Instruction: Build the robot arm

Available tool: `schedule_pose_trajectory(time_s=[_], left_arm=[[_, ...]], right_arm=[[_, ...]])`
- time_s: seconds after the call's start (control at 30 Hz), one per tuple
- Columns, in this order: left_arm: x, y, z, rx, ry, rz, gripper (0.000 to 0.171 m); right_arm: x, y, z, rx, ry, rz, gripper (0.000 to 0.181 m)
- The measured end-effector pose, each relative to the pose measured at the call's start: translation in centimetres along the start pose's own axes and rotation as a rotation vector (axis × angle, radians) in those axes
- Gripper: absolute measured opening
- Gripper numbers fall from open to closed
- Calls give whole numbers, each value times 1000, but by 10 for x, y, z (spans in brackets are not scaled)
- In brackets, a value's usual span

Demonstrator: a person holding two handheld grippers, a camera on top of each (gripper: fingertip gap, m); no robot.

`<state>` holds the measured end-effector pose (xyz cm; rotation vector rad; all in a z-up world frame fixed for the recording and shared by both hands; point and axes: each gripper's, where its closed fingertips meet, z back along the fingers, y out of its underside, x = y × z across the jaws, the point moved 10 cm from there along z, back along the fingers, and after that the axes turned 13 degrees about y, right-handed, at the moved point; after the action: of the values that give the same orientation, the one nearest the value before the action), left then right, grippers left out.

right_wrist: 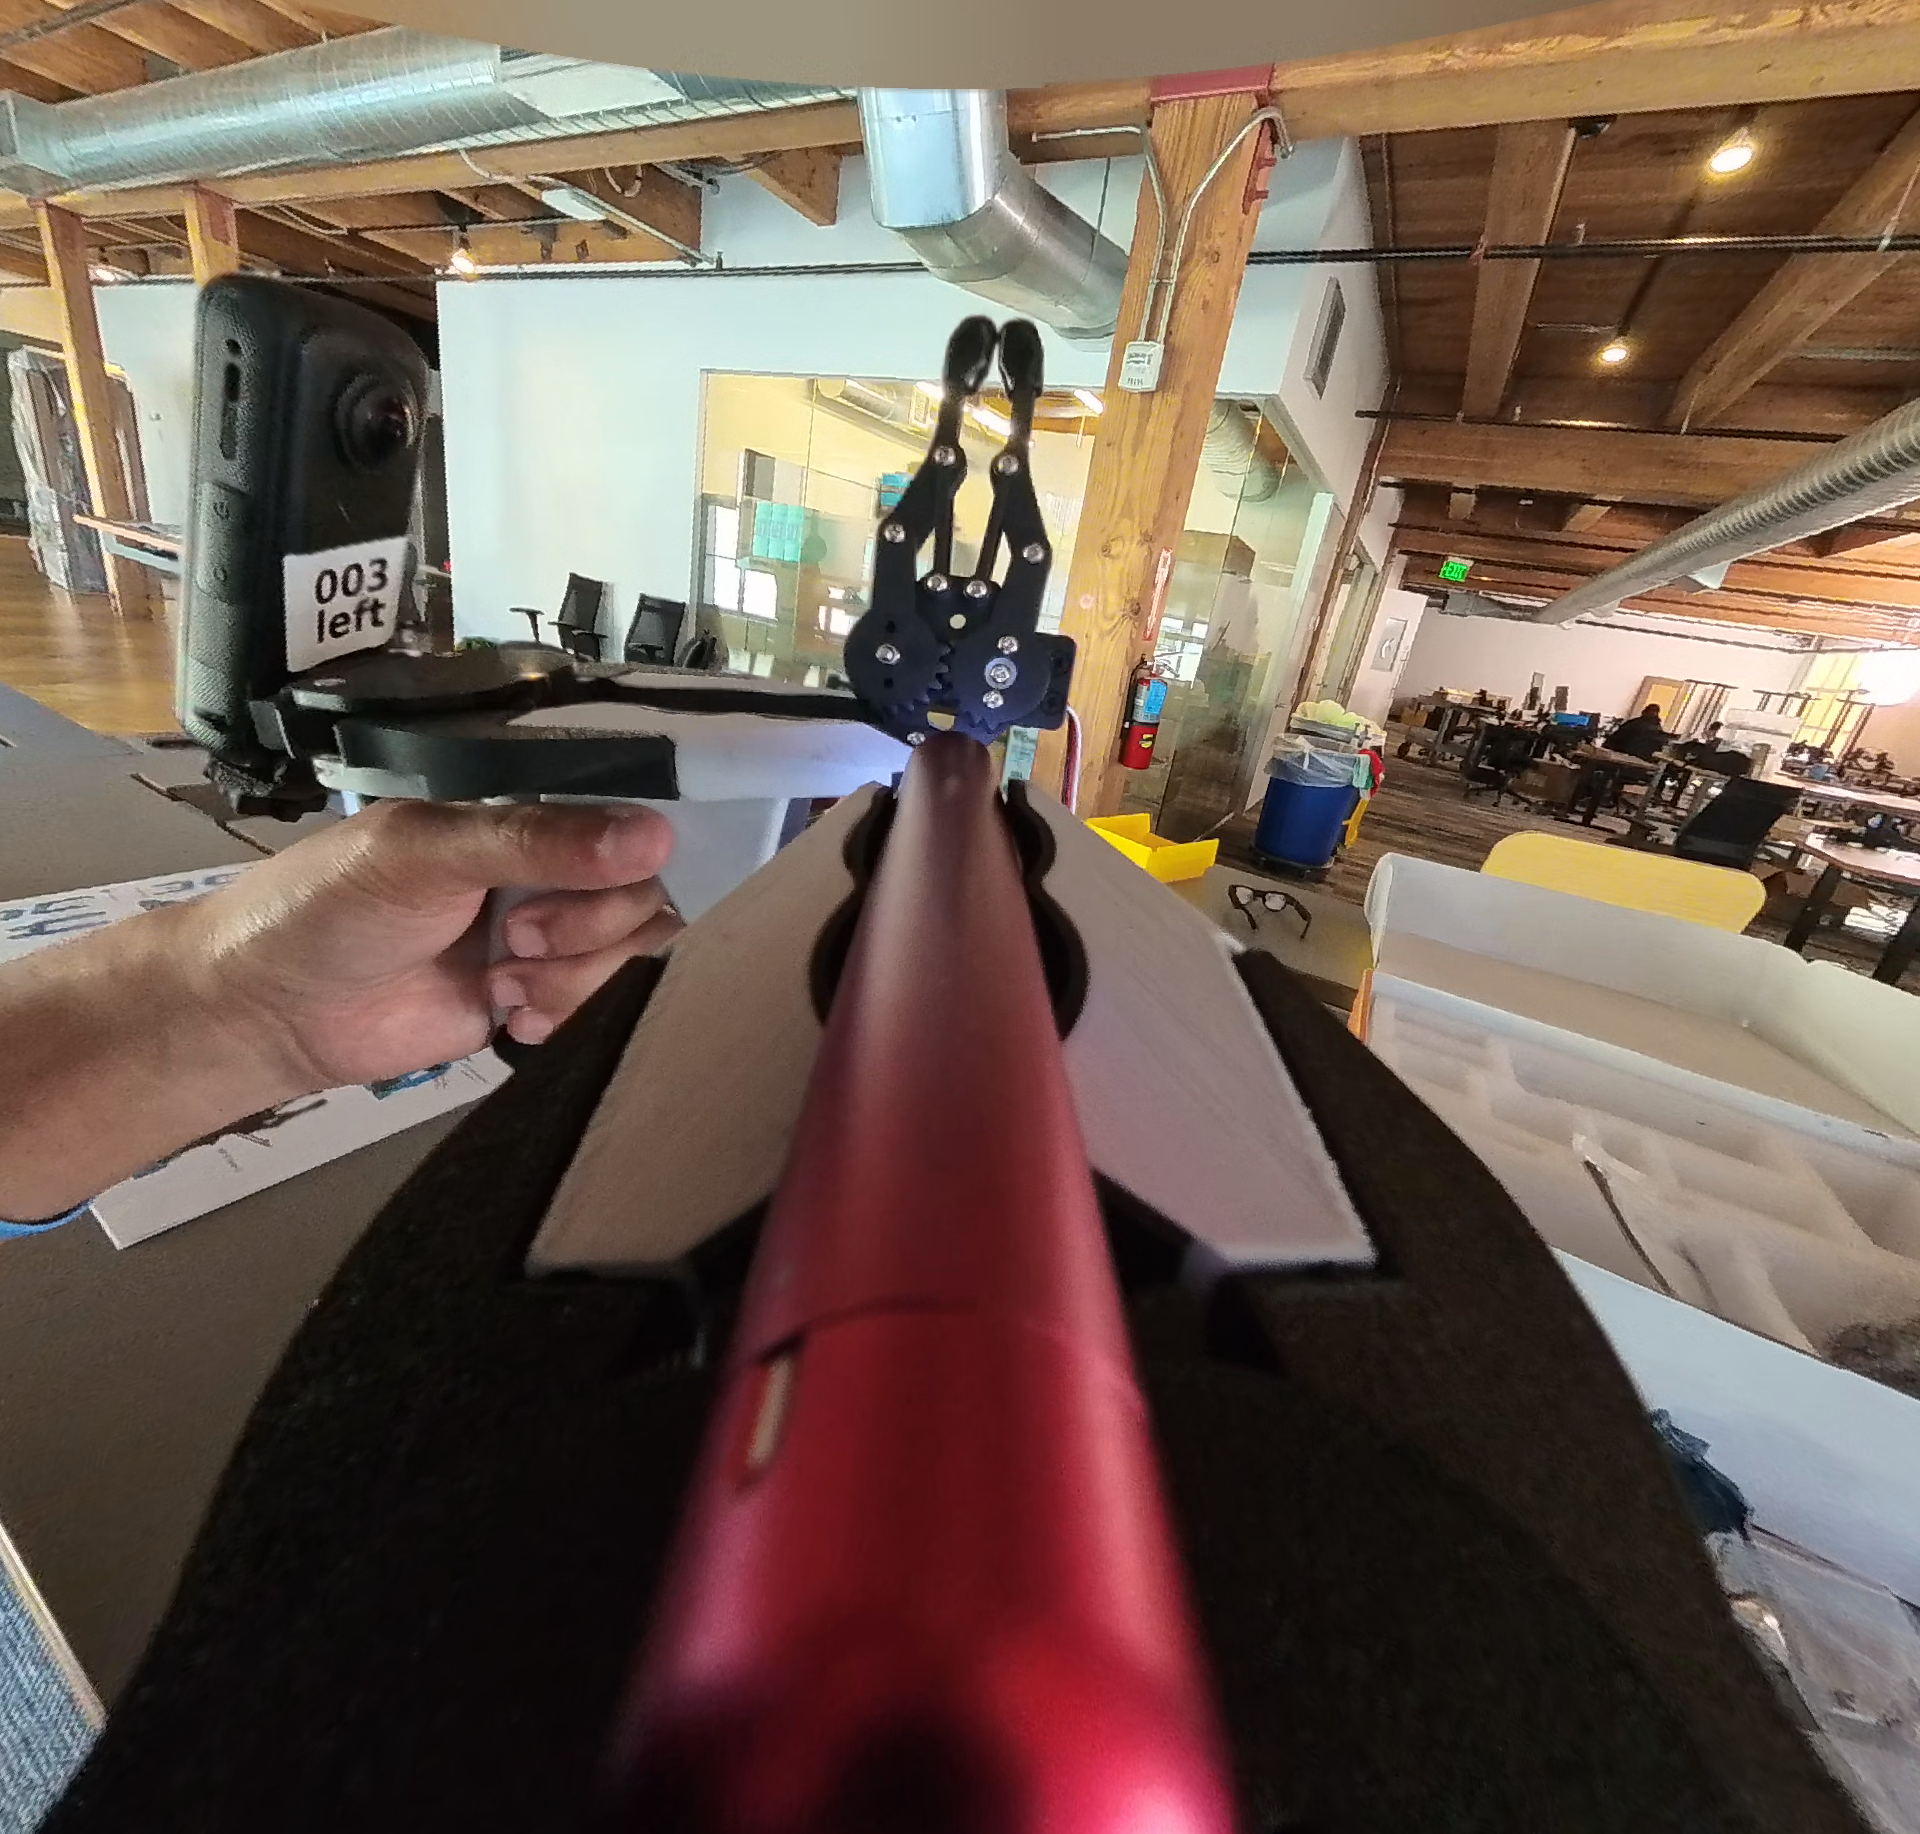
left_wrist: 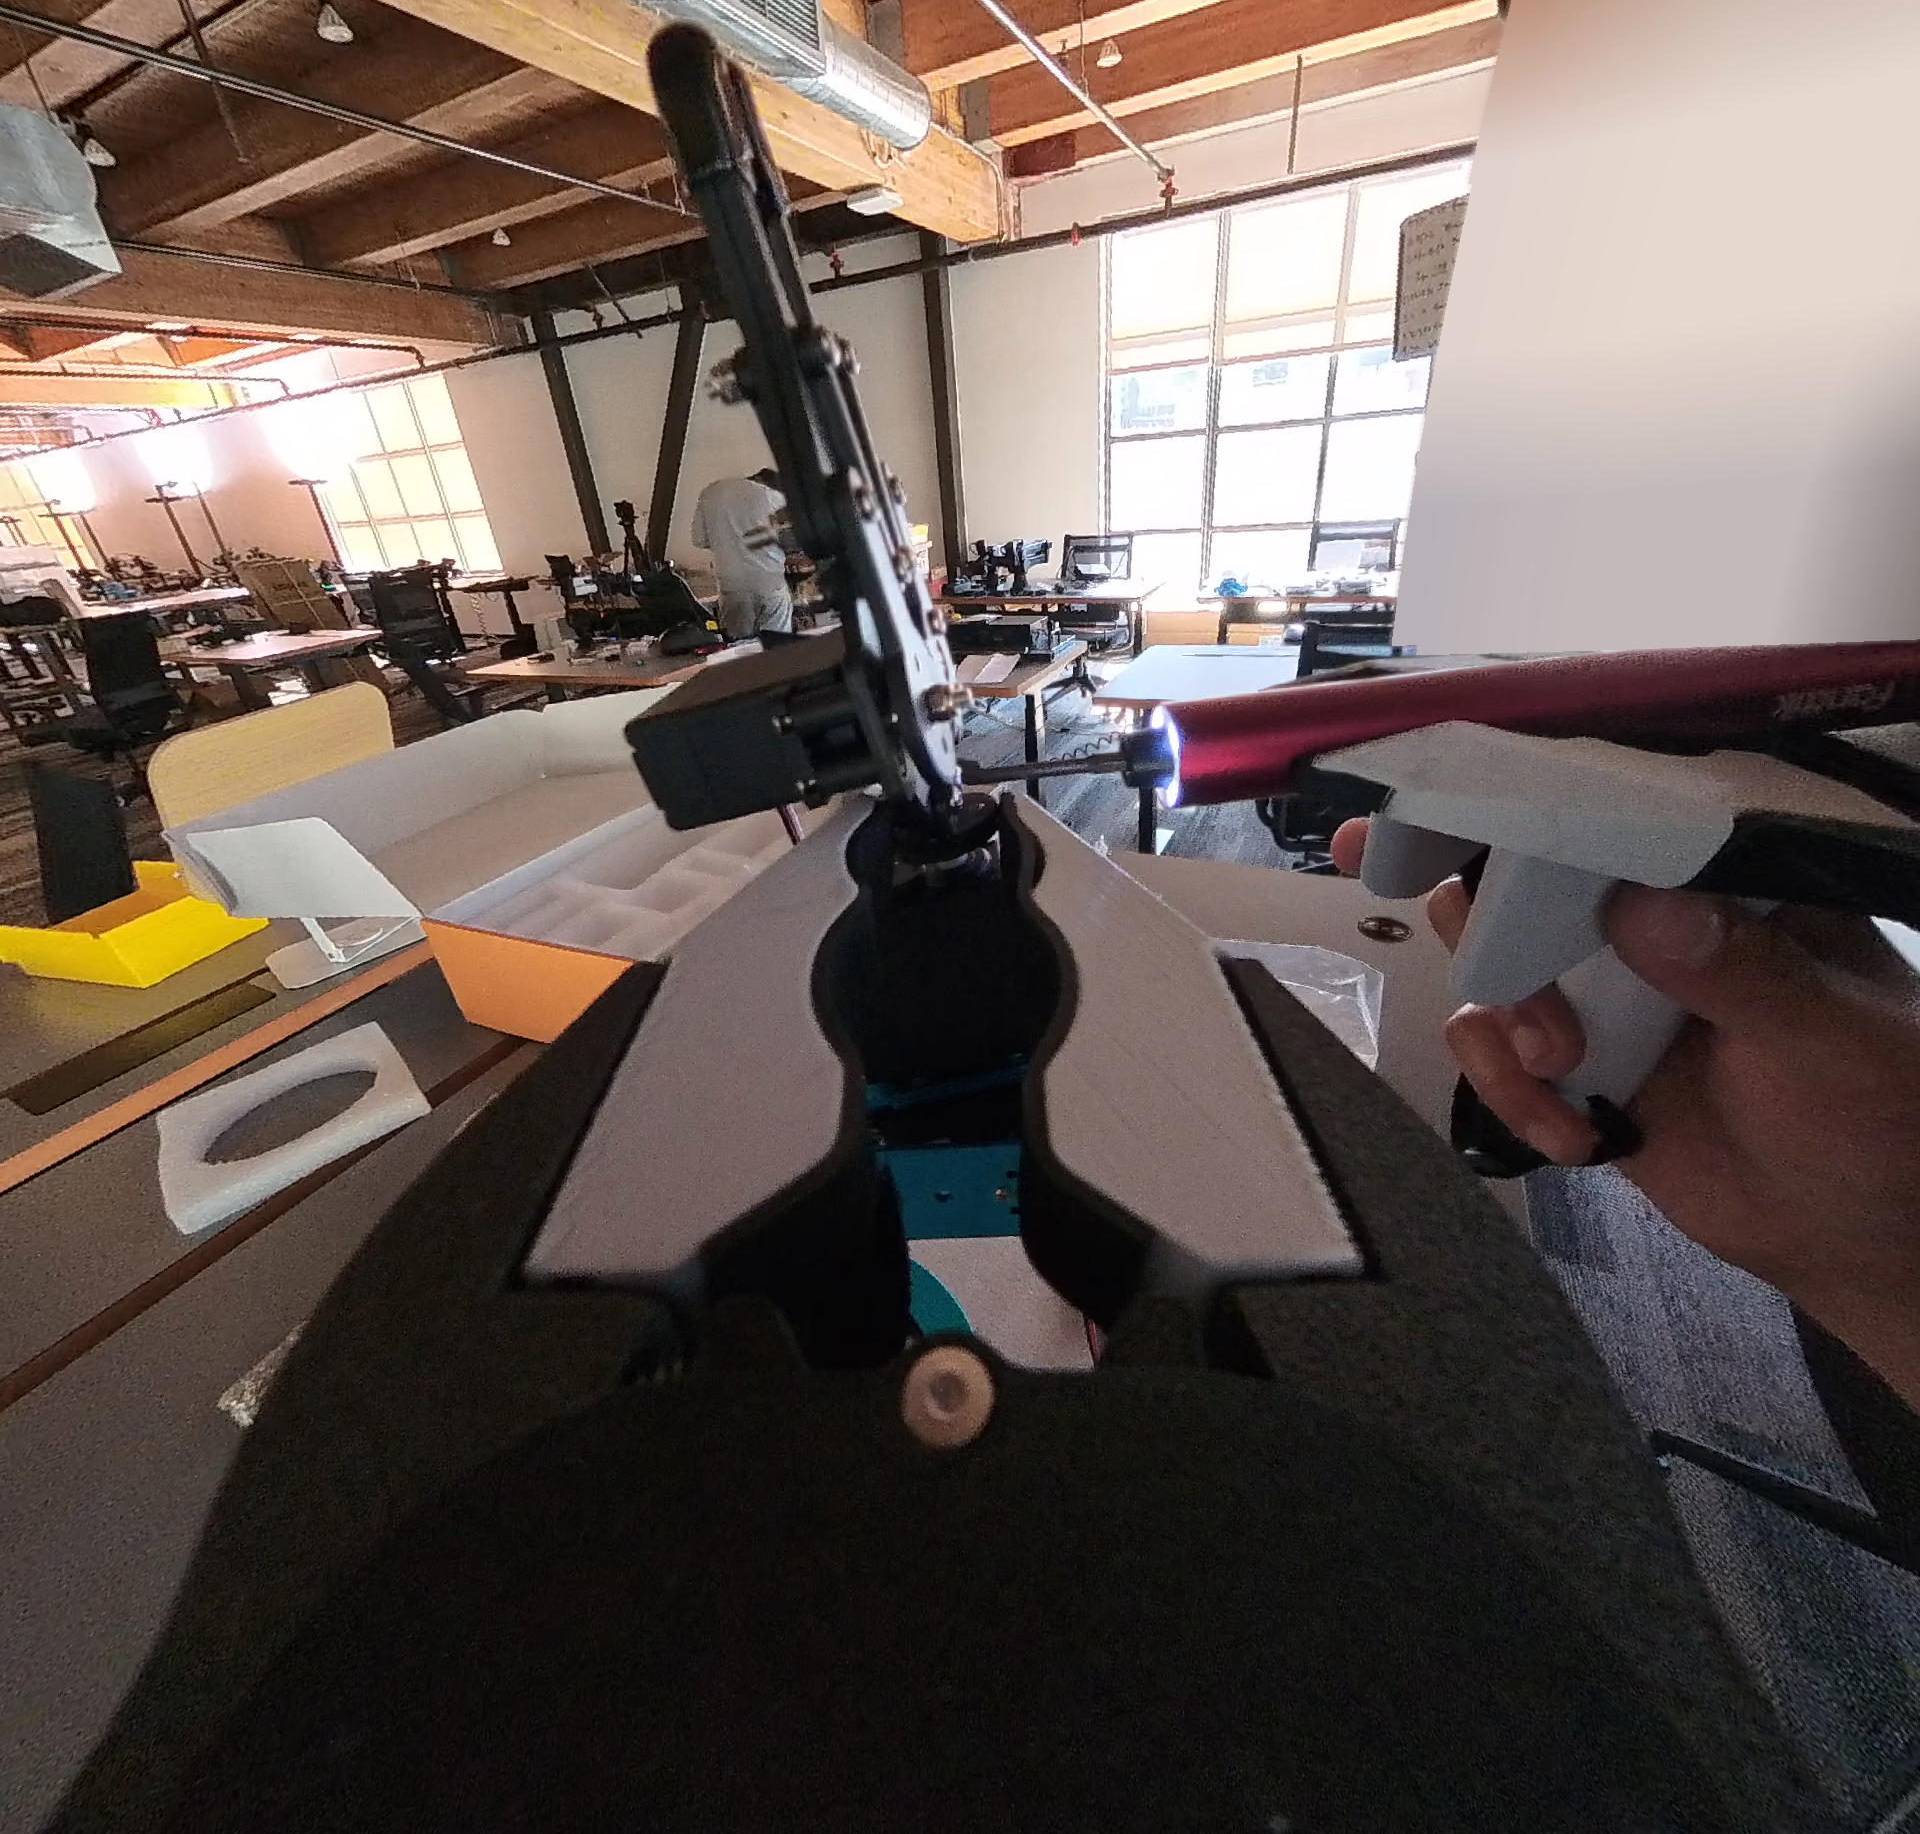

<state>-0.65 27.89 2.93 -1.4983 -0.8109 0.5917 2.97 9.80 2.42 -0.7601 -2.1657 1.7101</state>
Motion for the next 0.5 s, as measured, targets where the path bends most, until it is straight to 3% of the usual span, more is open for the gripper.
schedule_pose_trajectory(time_s=[0.5], left_arm=[[-1, 1, 0, -5, -6, -34, 16]], right_arm=[[5, -7, 0, 58, 32, -12, 22]])
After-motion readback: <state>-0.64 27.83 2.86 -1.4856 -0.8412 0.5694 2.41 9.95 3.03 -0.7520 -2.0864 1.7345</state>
